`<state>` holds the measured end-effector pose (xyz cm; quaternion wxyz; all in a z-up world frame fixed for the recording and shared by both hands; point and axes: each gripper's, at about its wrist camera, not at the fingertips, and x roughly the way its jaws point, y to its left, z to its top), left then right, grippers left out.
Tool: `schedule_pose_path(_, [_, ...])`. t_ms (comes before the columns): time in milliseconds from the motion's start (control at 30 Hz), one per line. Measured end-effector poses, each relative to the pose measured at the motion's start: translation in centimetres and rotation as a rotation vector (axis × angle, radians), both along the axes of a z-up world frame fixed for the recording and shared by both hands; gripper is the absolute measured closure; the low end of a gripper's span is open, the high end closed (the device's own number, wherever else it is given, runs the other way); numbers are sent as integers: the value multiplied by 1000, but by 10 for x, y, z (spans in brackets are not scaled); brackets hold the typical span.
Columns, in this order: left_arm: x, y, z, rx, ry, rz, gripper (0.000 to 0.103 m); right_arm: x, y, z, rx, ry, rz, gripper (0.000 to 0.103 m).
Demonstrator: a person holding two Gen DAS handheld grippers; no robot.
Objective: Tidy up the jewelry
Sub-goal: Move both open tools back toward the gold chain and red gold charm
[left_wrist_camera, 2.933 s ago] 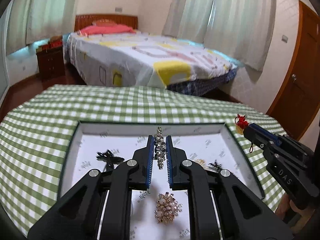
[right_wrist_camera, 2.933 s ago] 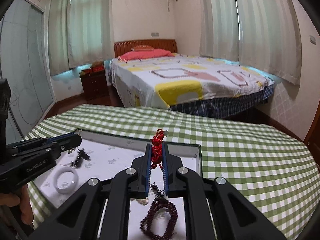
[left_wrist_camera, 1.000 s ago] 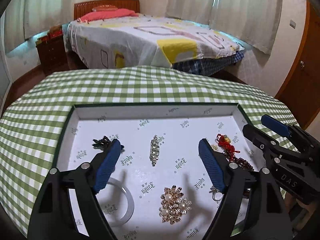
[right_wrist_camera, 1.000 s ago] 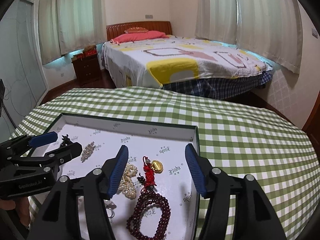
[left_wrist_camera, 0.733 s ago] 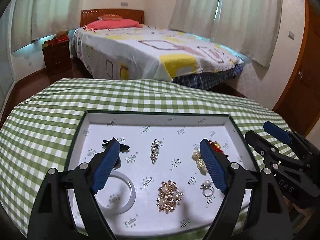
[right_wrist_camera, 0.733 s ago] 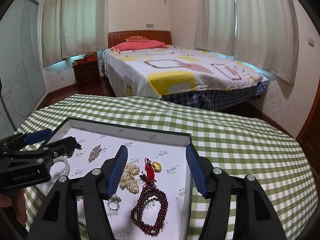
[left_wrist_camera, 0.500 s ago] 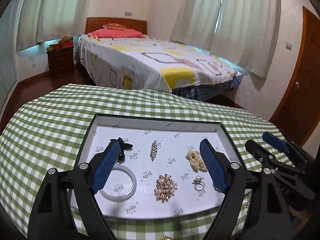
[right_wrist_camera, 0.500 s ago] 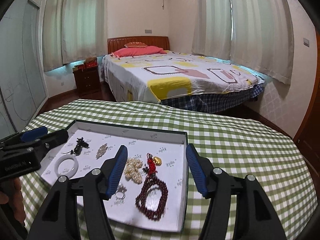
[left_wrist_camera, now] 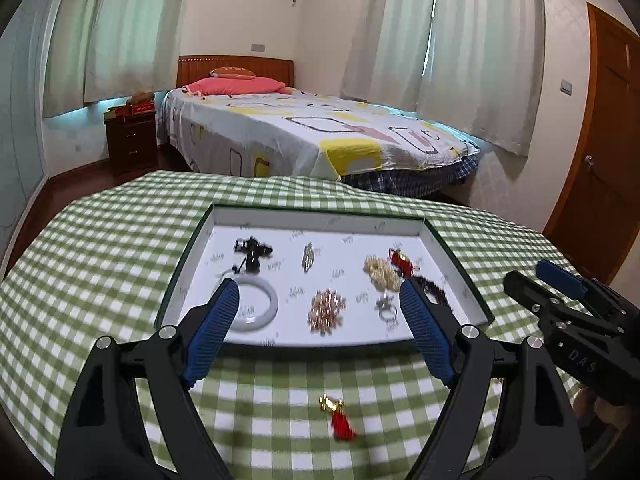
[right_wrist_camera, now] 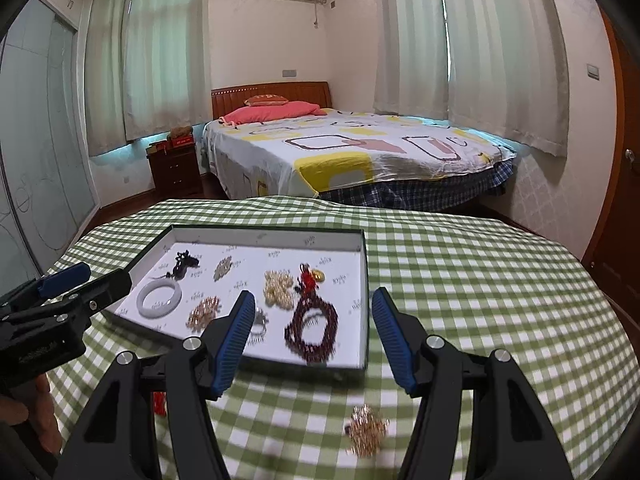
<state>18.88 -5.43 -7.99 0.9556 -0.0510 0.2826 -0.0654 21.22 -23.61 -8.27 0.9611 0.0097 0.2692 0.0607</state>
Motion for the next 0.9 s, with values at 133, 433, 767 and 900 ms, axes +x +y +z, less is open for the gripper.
schedule_pose_path(133, [-12,3,-13,0,15,7,22,-16,-5,-12,-19,6,-21,43])
schedule_pose_path(433, [-28,12,-46,-10,95,24,22,-32,-27,-49,-20,97,-81,43])
schedule_pose_path(767, [-27,11,-56,0,122,31,22,-14,-34,-73,-7,204,-91,43])
schedule_pose_path(900, [-24,9,-60,7,137,28,22,-6,-35,-78,1,255,-86,43])
